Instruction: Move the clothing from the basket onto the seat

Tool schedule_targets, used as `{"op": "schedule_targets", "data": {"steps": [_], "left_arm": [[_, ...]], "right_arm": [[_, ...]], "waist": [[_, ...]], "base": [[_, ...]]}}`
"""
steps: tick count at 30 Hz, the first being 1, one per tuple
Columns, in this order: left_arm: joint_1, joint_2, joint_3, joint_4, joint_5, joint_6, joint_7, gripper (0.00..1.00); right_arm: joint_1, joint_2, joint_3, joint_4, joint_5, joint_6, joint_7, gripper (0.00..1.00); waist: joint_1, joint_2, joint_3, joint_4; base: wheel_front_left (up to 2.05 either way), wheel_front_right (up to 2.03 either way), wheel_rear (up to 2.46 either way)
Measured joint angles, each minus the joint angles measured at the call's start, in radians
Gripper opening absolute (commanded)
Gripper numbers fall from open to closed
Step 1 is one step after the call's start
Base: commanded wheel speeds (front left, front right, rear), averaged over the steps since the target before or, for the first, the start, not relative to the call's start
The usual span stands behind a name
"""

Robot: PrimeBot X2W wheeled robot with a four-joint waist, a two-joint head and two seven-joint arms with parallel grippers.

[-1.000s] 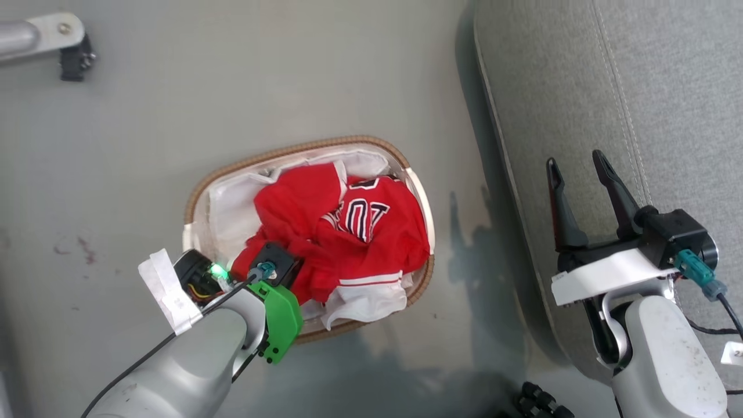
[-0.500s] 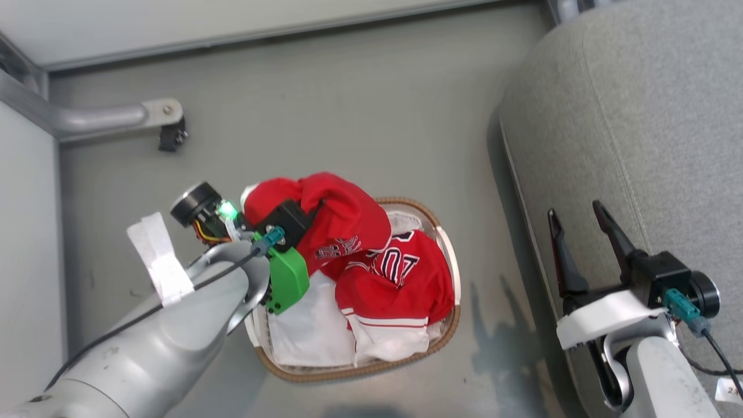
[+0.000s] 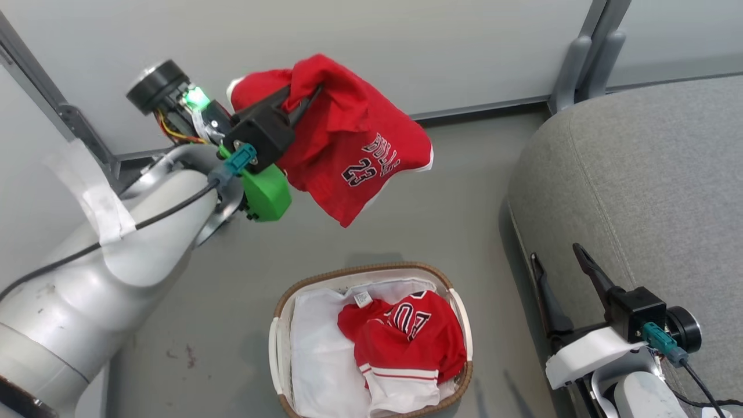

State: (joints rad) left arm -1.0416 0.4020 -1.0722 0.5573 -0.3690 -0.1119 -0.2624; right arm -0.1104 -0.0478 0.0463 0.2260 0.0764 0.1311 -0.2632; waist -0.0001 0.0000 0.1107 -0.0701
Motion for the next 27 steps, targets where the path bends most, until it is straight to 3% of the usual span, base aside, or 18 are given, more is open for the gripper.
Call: {"op": "schedule_targets", "data": {"steps": [16, 27], "left_arm": [[-0.161, 0.012, 0.067, -0.083, 0.069, -0.012, -0.002, 0.0], [-0.166, -0.014, 0.045, -0.137, 0.075, -0.017, -0.002, 0.0]], "right_arm": [[-0.058, 0.0, 0.124, -0.028, -0.014, 0.0, 0.0, 1.0], [-0.2, -0.001, 0.203, 0.03, 0.105, 0.0, 0.0, 1.0]], "waist": [[0.0, 0.0, -0.095, -0.005], [0.0, 0.0, -0.1, 0.02]], "base": [[0.0, 0.0, 0.0], [0.0, 0.0, 0.0]]}}
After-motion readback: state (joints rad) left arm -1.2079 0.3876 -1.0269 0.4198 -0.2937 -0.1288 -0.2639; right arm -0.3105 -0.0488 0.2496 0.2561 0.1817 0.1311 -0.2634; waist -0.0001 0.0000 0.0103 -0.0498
